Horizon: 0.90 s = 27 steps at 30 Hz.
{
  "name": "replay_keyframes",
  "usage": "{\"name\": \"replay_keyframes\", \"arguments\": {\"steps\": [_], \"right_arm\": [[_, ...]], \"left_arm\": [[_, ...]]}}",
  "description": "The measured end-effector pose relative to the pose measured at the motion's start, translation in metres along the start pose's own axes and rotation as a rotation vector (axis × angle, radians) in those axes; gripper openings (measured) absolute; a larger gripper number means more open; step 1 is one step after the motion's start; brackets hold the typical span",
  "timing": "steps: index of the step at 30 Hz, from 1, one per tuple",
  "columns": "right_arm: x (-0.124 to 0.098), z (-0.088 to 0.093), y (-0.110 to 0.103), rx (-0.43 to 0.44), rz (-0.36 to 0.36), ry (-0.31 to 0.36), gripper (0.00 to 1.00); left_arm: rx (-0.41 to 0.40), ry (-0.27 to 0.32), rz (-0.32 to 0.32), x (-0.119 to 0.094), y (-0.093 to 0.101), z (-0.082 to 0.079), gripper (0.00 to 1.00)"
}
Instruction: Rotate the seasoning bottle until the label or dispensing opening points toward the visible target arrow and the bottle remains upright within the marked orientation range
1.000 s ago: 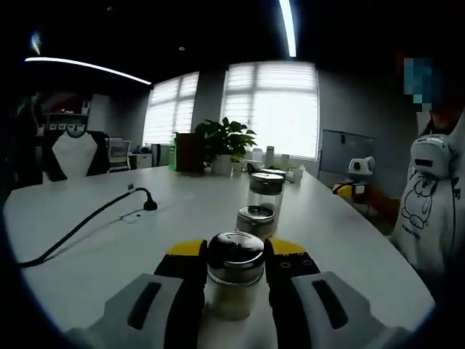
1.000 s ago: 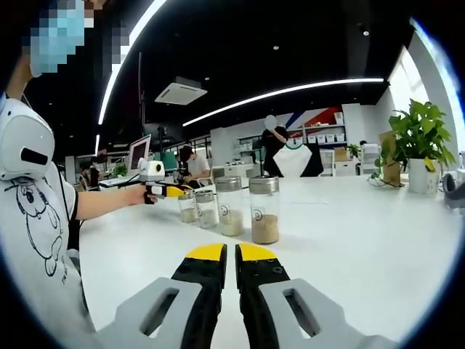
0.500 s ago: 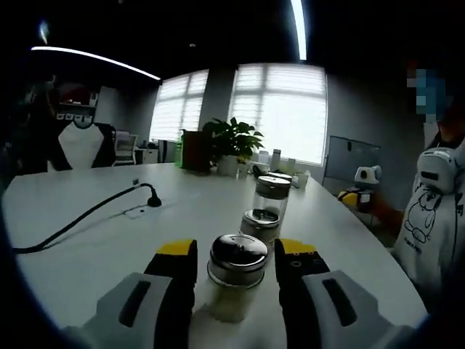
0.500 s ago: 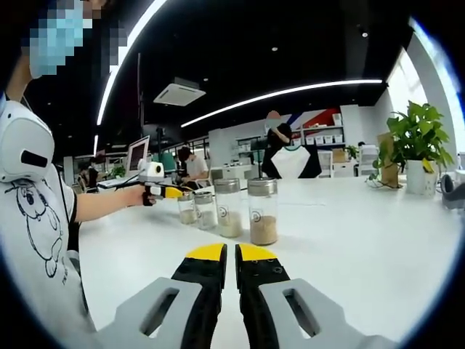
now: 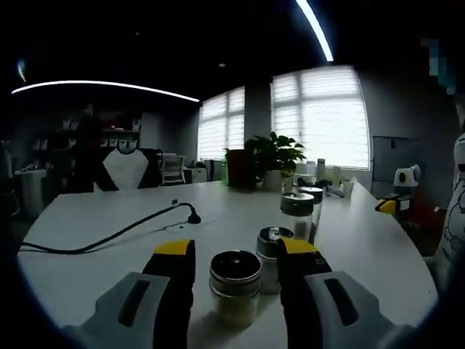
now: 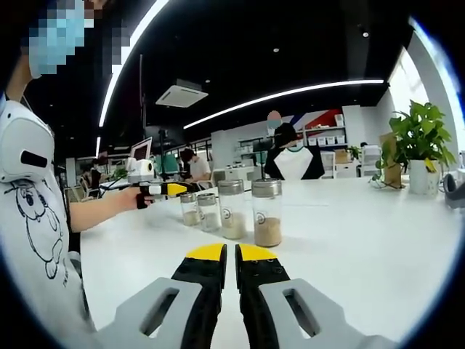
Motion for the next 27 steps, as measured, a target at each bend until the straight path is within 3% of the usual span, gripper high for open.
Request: {"name": "replay_keyframes", "arguments": {"steps": [2, 10, 21, 27], "right_arm": [[0.000, 0.001, 0.000, -0.002, 0.001, -0.001, 0.02], [-0.002, 0.000, 0.005, 0.008, 0.015, 0.004, 0.02], [-0.002, -0.002, 0.007, 0.003, 0.014, 0.004, 0.02], [-0.002, -0.002, 0.008, 0.007, 0.016, 0.007, 0.02]], "left_arm": [[0.038, -0.004, -0.052, -0.001, -0.002, 0.000, 0.47], [0.077, -0.049, -0.119, 0.001, -0.002, 0.009, 0.43], [0.040, -0.061, -0.120, 0.002, -0.003, 0.019, 0.33], [0.040, -0.069, -0.109, 0.002, -0.003, 0.019, 0.33]]}}
Point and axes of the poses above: the point that each gripper's makers call its tool centre point, and the gripper's own axes: x roughly forward along the fingers, y roughly to its right, z roughly out of its underside, the point moved 2 cm from there along -x, roughly backward along the fingers, and after that the axes turned 14 degrees about z, right-handed, at the moved point
